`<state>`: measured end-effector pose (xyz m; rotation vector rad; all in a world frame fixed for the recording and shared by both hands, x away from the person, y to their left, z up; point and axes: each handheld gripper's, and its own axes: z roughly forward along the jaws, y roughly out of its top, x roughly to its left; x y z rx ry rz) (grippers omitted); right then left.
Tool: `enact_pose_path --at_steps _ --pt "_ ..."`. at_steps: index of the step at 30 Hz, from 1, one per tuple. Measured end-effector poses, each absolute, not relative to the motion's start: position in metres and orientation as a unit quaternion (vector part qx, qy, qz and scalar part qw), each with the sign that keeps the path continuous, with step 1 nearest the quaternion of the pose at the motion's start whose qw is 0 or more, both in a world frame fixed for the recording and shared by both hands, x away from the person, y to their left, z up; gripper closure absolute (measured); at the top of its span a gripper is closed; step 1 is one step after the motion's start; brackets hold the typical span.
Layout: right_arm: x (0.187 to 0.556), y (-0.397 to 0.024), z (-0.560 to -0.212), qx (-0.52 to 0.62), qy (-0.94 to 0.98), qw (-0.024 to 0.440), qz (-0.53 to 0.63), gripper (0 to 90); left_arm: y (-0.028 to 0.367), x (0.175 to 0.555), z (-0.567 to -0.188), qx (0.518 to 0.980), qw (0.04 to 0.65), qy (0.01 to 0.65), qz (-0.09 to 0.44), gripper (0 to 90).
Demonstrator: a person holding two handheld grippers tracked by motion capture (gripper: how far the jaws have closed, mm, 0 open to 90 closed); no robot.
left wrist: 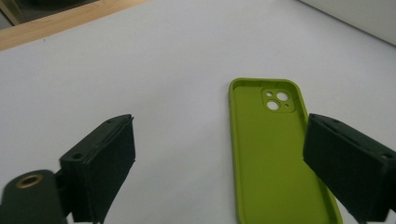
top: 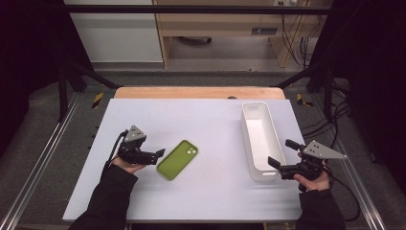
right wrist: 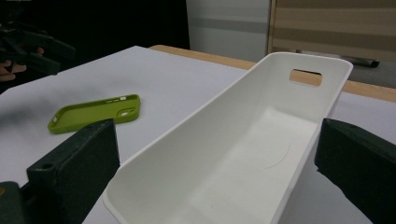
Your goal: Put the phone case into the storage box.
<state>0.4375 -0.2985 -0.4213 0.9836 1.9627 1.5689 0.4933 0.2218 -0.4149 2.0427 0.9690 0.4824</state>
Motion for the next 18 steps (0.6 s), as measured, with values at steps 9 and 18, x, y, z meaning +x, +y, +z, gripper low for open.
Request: enact_pose_path --at_steps 9,18 --pt "0.437 -0.299 -0.421 0.356 0.709 0.219 0.568 0.6 0.214 0.496 -0.412 0.815 0.399 0.373 0.195 1.8" --pt "0.438 -0.298 -0.421 0.355 0.710 0.219 0.568 0.5 0.206 0.502 -0.423 0.830 0.376 0.370 0.183 0.6"
